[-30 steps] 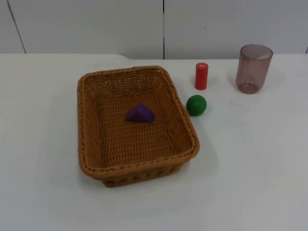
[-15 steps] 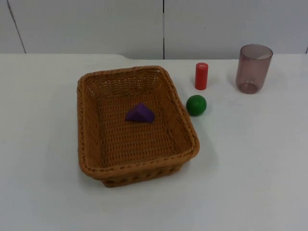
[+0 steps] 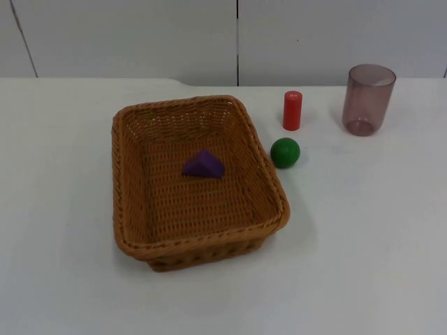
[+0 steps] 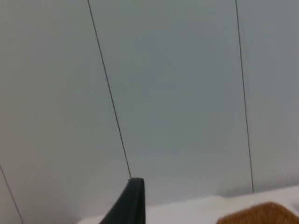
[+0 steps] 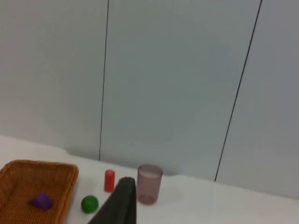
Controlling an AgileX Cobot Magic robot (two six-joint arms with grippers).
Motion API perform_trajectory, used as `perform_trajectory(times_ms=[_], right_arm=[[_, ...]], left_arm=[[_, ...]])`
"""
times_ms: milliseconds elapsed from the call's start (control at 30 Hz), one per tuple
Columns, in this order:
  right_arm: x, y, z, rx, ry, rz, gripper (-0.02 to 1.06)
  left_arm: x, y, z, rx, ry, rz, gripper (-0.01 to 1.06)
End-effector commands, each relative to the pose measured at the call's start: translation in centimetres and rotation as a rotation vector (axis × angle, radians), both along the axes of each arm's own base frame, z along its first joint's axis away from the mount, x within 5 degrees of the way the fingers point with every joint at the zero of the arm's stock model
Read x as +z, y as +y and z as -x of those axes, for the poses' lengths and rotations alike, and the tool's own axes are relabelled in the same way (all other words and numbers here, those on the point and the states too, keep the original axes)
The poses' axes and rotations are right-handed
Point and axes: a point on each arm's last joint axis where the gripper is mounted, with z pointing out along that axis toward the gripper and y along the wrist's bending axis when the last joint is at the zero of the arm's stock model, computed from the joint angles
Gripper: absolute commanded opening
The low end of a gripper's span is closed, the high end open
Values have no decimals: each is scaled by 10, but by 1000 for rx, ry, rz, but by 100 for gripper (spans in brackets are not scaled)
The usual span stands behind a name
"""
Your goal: Pick up the basket with the left hand and place the triangular block into the basket with the right hand.
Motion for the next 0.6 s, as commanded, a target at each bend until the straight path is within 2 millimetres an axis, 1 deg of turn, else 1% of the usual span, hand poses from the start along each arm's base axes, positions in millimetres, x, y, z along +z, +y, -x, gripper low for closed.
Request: perform_trajectory(times_ms=[0, 67, 100, 167, 233, 267, 300, 433, 567], right_arm=[[-3, 0, -3, 4, 21, -20, 105], [-7, -1, -8, -9, 44, -26, 105], [-7, -1, -8, -9, 44, -26, 105], [-14, -3, -18, -24, 87, -32, 105], [-24, -6, -29, -53, 139, -22, 105], [-31, -7, -35, -67, 167, -15, 105], [-31, -7, -35, -67, 167, -15, 105], [-54, -13, -56, -24, 266, 0, 105], [-66, -15, -65, 16, 314, 11, 105]], left_arm=[[-5, -1, -3, -17, 36, -2, 102], [-13, -2, -14, -26, 83, 12, 102], [-13, -2, -14, -26, 83, 12, 102], [-24, -3, -29, -42, 150, 22, 102], [-42, -3, -49, -41, 245, 26, 102], [-47, -3, -55, -41, 270, 26, 102], [-47, -3, -55, -41, 270, 26, 102], [-72, -4, -76, -37, 385, 42, 102], [-79, -4, -80, -36, 405, 45, 102]])
